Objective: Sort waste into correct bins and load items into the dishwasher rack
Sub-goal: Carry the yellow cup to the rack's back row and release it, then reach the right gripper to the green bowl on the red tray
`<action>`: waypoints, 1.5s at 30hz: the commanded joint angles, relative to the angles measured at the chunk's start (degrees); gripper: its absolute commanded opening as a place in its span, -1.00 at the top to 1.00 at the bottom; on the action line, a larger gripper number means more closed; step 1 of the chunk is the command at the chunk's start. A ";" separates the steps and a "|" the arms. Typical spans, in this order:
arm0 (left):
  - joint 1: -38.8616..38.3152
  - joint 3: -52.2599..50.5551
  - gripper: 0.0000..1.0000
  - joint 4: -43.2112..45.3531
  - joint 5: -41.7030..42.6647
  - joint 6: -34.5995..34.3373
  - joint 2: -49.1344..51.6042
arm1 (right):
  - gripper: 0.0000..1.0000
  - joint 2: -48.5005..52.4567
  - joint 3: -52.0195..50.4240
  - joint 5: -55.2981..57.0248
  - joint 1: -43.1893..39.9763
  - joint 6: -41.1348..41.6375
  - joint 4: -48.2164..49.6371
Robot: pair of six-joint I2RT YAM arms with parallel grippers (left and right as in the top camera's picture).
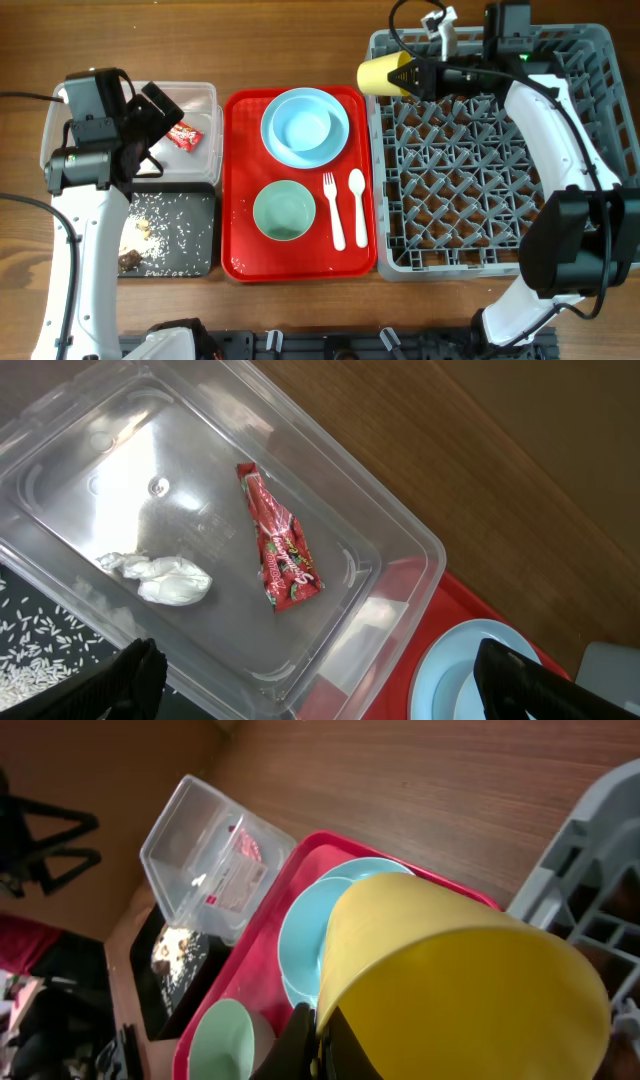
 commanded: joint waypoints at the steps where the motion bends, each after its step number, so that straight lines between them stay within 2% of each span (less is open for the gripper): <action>1: 0.15 0.55 -0.99 0.13 0.04 -0.52 0.00 | 0.91 3.52 -1.49 -2.95 -0.13 -4.02 0.35; 6: 0.15 0.55 -1.00 0.13 0.04 -0.52 0.00 | 0.91 7.43 -4.50 -5.22 -0.20 -5.60 2.80; 10: 0.15 0.55 -1.00 0.13 0.04 -0.52 0.00 | 0.91 8.59 -4.52 -5.51 -0.20 -7.06 0.94; 16: 0.15 0.55 -1.00 0.11 0.04 -0.52 0.00 | 0.91 8.59 -4.52 4.20 -0.59 -7.04 -3.89; 29: 0.15 0.55 -1.00 0.13 0.04 -0.52 0.00 | 0.90 8.20 -4.48 14.97 -4.85 -7.04 -14.16; 34: 0.15 0.55 -1.00 0.13 0.04 -0.52 0.00 | 0.89 5.75 -4.26 15.47 -7.02 -6.51 -14.69; 39: 0.15 0.55 -1.00 0.13 0.04 -0.52 0.00 | 0.88 2.32 -2.84 21.75 -7.58 -0.15 -14.49; 44: 0.15 0.55 -1.00 0.13 0.04 -0.52 0.00 | 0.87 -3.10 -0.98 23.12 -5.11 2.14 -14.75; 45: 0.15 0.55 -1.00 0.13 0.04 -0.52 0.00 | 0.82 -4.44 -0.98 23.12 -4.04 2.12 -14.49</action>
